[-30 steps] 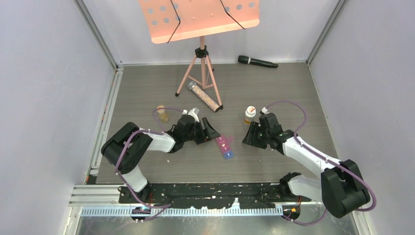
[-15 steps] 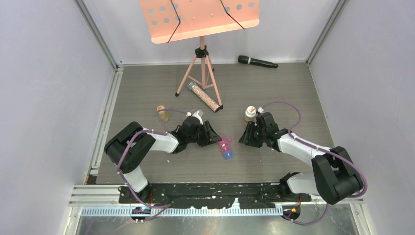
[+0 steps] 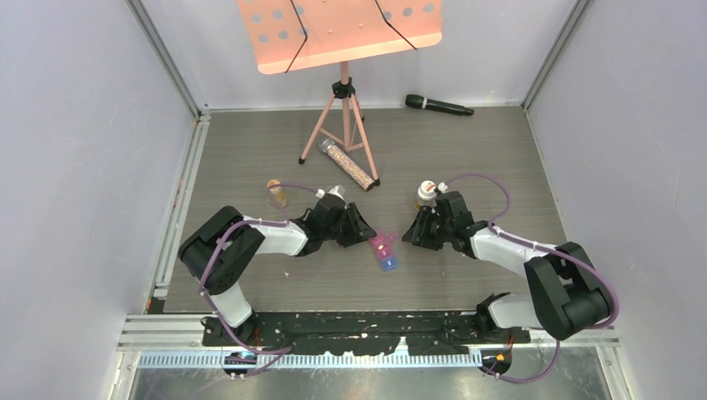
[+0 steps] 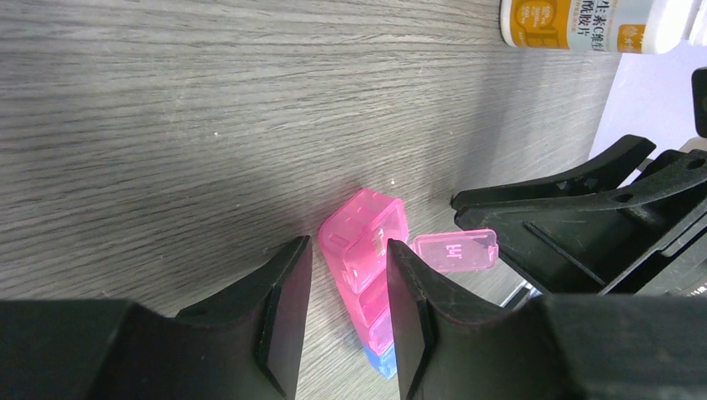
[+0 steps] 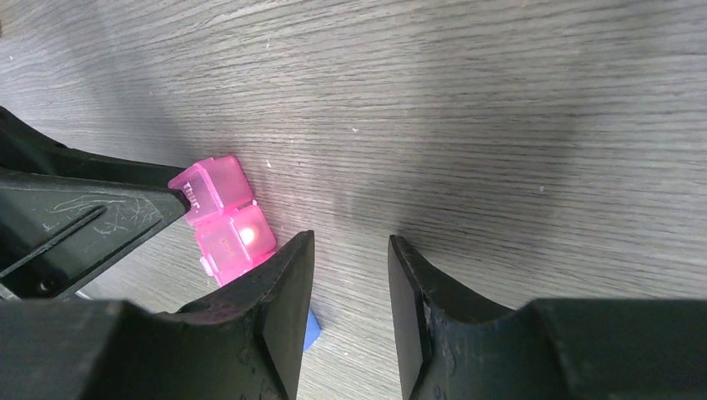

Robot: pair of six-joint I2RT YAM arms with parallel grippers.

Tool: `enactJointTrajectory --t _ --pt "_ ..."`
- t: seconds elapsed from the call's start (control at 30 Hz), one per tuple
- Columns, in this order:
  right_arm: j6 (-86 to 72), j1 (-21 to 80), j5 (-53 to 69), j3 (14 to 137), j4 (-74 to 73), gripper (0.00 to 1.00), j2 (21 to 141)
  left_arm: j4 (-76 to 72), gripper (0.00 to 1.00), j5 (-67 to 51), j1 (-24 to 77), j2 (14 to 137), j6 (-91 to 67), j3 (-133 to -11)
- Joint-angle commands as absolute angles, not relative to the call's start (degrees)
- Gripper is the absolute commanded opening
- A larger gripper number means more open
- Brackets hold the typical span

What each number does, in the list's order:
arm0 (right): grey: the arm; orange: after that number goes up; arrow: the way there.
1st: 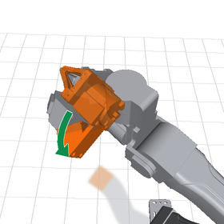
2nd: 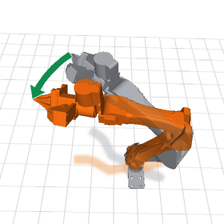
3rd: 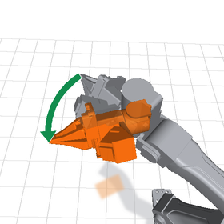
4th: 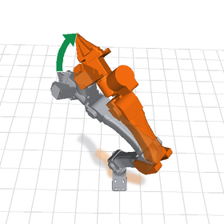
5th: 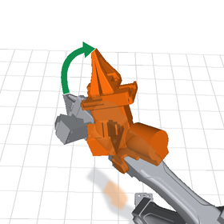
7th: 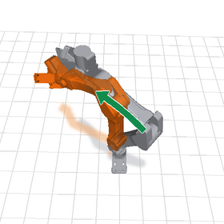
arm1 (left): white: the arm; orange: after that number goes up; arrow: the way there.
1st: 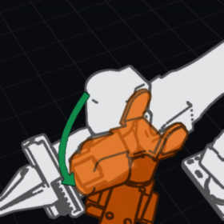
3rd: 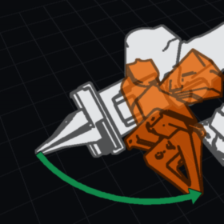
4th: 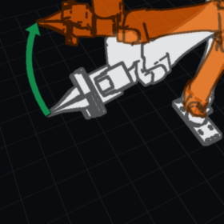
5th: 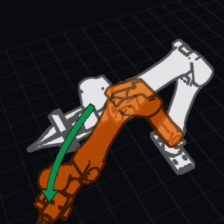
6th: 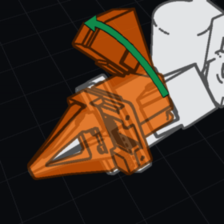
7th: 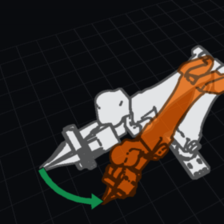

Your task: Sort the pills into containers

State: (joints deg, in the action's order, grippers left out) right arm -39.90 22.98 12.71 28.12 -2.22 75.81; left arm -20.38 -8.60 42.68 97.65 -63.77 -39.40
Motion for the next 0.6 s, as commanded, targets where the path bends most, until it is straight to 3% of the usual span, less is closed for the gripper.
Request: enactJointTrajectory --t 0.0,0.57 --pt "-40.3 23.0 13.3 27.6 -0.6 0.45 76.6 -15.5 0.4 -5.8 42.7 98.5 -64.1 -40.5" --pt "-41.0 23.0 21.4 26.1 8.2 0.45 79.7 -12.1 0.37 -6.2 44.2 99.8 -62.7 -41.8"
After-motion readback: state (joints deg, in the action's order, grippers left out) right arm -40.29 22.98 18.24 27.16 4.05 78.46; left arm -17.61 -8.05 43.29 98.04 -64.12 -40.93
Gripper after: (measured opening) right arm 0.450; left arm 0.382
